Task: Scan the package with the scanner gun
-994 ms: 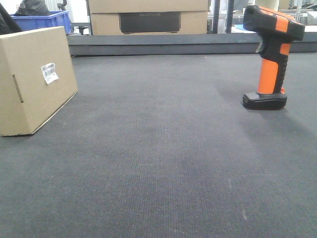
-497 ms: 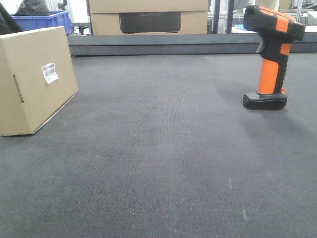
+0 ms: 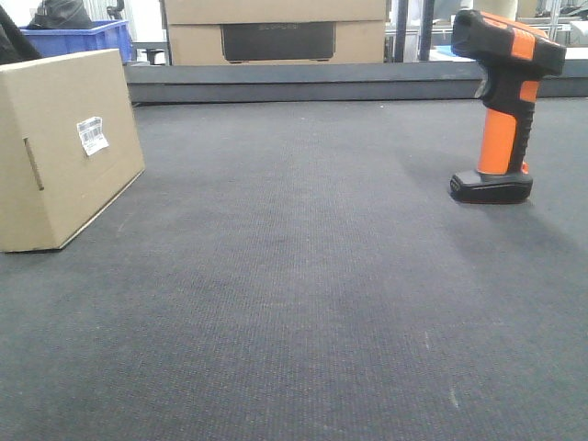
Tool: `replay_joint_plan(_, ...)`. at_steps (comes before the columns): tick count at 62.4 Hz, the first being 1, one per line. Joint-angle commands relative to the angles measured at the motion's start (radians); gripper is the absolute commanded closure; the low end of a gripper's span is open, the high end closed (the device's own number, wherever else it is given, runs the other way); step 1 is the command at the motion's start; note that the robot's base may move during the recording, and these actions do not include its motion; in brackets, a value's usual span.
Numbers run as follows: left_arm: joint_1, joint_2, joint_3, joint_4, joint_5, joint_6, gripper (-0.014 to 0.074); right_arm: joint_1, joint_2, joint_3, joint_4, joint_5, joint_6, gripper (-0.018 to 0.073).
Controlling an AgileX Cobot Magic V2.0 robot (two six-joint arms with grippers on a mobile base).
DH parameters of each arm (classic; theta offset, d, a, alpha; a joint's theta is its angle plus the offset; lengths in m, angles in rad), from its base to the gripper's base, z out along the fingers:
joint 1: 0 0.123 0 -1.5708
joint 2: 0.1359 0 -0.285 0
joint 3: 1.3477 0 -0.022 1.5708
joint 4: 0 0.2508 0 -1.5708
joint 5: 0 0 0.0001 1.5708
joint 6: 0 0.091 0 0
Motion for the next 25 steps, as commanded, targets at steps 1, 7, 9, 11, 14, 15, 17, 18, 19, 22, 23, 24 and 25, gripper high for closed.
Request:
replay_joint_plan(1, 0.003, -0.005, -0.001, -0.003, -0.01, 0.005, 0.0707, -0.003, -0.003, 0.003, 0.002, -0.022, -0.009, 0.0727)
replay_joint_plan(7, 0.003, -0.005, -0.001, -0.003, -0.01, 0.005, 0.0707, -0.003, -0.003, 0.003, 0.002, -0.022, -0.009, 0.0727)
replay_joint_plan(9, 0.003, -0.005, -0.001, -0.003, -0.01, 0.005, 0.0707, -0.003, -0.003, 0.003, 0.002, -0.022, -0.009, 0.0727)
replay_joint_plan(11, 0.003, -0.005, -0.001, -0.003, -0.01, 0.005, 0.0707, -0.003, -0.003, 0.003, 0.002, -0.022, -0.009, 0.0727)
replay_joint_plan(14, 0.003, -0.005, -0.001, -0.003, -0.01, 0.005, 0.0707, -0.003, -0.003, 0.003, 0.002, -0.022, -0.009, 0.0727)
replay_joint_plan(15, 0.003, -0.005, -0.001, -0.003, -0.01, 0.005, 0.0707, -0.003, -0.003, 0.003, 0.002, -0.022, -0.009, 0.0727)
replay_joint_plan(17, 0.003, -0.005, -0.001, -0.003, -0.01, 0.005, 0.0707, -0.003, -0.003, 0.003, 0.002, -0.022, -0.009, 0.0727)
replay_joint_plan(18, 0.003, -0.005, -0.001, -0.003, -0.01, 0.005, 0.0707, -0.003, -0.003, 0.003, 0.002, -0.022, -0.009, 0.0727)
replay_joint_plan(19, 0.003, -0.005, -0.001, -0.003, -0.01, 0.005, 0.0707, -0.003, -0.003, 0.003, 0.002, -0.022, -0.009, 0.0727)
replay_joint_plan(22, 0.003, -0.005, -0.001, -0.003, -0.01, 0.005, 0.0707, -0.003, -0.003, 0.003, 0.002, -0.022, -0.009, 0.0727)
replay_joint_plan(23, 0.003, -0.005, -0.001, -0.003, -0.01, 0.005, 0.0707, -0.003, -0.003, 0.003, 0.002, -0.022, -0.009, 0.0727)
replay_joint_plan(24, 0.003, -0.005, -0.001, -0.003, -0.01, 0.005, 0.0707, -0.003, -0.003, 0.003, 0.002, -0.022, -0.009, 0.0727)
replay_joint_plan(25, 0.003, -0.005, -0.001, -0.003, -0.01, 0.005, 0.0707, -0.003, -0.003, 0.003, 0.002, -0.022, -0.009, 0.0727)
